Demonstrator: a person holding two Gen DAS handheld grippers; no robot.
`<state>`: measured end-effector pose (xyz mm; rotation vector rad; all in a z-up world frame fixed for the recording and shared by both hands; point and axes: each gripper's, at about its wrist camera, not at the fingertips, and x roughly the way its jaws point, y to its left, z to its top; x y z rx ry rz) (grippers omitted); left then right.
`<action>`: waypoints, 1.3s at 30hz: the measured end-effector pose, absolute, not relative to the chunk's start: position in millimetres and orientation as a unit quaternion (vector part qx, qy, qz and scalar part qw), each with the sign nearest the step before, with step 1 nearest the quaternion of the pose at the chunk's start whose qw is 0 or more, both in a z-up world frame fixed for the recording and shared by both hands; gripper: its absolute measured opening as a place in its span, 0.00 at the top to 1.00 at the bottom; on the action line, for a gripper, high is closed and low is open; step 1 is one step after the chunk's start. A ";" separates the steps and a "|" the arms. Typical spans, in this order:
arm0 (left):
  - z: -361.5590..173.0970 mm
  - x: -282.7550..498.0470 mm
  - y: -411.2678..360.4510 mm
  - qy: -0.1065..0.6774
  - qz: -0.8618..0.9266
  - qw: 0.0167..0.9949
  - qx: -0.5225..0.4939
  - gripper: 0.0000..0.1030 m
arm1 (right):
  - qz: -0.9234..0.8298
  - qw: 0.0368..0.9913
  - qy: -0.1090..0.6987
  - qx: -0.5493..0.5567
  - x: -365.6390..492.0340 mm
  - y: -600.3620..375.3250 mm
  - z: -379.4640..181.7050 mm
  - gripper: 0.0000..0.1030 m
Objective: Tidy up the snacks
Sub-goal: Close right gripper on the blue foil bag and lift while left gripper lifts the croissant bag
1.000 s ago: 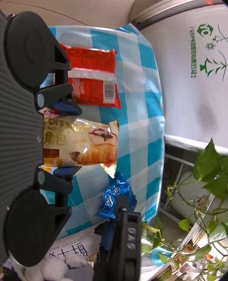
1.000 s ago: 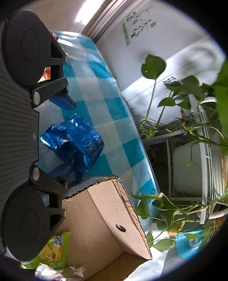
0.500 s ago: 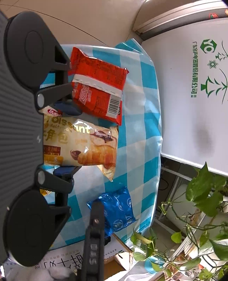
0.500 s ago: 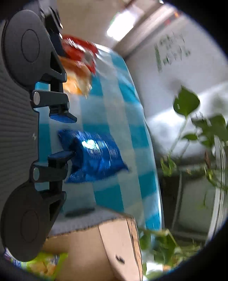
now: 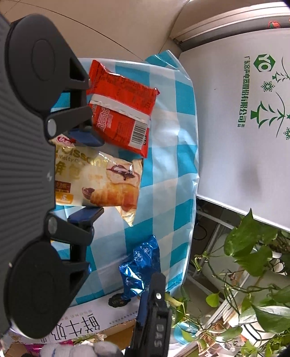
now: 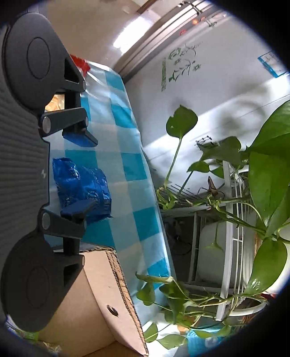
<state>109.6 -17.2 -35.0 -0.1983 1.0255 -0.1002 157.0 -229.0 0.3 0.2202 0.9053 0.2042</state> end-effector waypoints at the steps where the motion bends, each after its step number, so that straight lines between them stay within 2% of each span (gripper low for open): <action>1: -35.1 109.5 -17.9 0.489 -0.048 0.866 -0.093 0.43 | 0.096 0.888 0.438 0.099 159.5 -226.1 -2.3 0.42; 14: -42.3 109.6 -26.0 0.498 -0.053 0.862 -0.073 0.40 | 0.067 0.891 0.445 -0.052 170.4 -187.2 -33.5 0.35; 22: -45.2 110.1 -25.3 0.502 -0.057 0.860 -0.074 0.39 | 0.127 0.872 0.470 -0.055 164.1 -176.9 -27.8 0.35; 28: -49.4 111.8 -31.8 0.504 -0.065 0.859 -0.059 0.30 | 0.112 0.872 0.475 -0.038 167.7 -174.2 -35.3 0.25; 31: -53.4 112.9 -35.2 0.508 -0.067 0.857 -0.054 0.28 | 0.102 0.875 0.473 -0.028 168.0 -176.2 -38.4 0.24; 34: -55.9 114.9 -39.0 0.506 -0.070 0.858 -0.052 0.22 | 0.099 0.875 0.473 -0.024 168.4 -175.6 -39.9 0.23; 37: -56.7 114.9 -43.3 0.503 -0.071 0.860 -0.044 0.23 | 0.095 0.877 0.471 -0.020 168.4 -175.8 -41.3 0.23; 39: -55.8 113.9 -44.7 0.499 -0.070 0.863 -0.032 0.35 | 0.095 0.877 0.470 -0.030 167.1 -172.8 -41.2 0.25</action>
